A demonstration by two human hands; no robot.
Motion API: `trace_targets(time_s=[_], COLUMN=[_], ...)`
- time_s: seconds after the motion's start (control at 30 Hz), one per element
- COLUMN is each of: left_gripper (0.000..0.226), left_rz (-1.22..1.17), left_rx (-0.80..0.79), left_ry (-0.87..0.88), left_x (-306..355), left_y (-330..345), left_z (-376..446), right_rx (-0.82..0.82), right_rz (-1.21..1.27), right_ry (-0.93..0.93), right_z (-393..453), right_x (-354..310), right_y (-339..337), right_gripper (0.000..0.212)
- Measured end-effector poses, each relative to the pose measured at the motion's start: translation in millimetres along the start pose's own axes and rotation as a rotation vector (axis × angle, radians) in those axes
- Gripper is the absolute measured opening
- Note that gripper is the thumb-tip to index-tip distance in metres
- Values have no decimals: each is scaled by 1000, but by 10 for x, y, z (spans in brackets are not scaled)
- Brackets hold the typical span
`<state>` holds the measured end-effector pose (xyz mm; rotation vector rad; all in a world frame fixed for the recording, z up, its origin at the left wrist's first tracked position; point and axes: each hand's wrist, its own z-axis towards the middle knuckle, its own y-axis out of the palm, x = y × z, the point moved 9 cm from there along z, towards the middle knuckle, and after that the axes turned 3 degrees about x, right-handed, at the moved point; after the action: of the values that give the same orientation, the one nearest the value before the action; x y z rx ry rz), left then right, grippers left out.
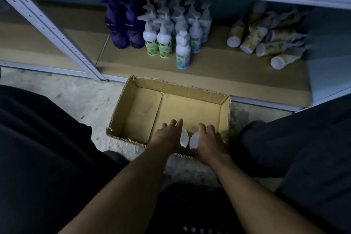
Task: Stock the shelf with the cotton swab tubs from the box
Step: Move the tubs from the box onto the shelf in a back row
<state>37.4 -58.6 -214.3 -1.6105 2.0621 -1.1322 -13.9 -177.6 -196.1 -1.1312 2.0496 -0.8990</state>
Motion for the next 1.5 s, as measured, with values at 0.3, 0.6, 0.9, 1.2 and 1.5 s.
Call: trace_targets(time_s=[0.3, 0.6, 0.9, 1.2, 1.5], left_gripper=[120, 118, 99, 95, 90], left_rz=[-50, -13, -25, -6, -86], left_rx=[-5, 16, 113, 262, 419], left_ry=[5, -7, 2, 8, 51], left_x=[-1, -9, 42, 54, 149], left_y=[95, 73, -200, -701, -1534], left_z=[90, 82, -18, -240, -589], right_rx=[-15, -39, 62, 161, 257], right_rz=[-2, 62, 62, 160, 218], right_ry=[35, 85, 54, -51, -221], right_z=[99, 113, 57, -63, -350], right_x=[67, 65, -23, -124, -335], right_y=[184, 183, -59, -572, -1457], right_gripper=[88, 86, 88, 84, 85])
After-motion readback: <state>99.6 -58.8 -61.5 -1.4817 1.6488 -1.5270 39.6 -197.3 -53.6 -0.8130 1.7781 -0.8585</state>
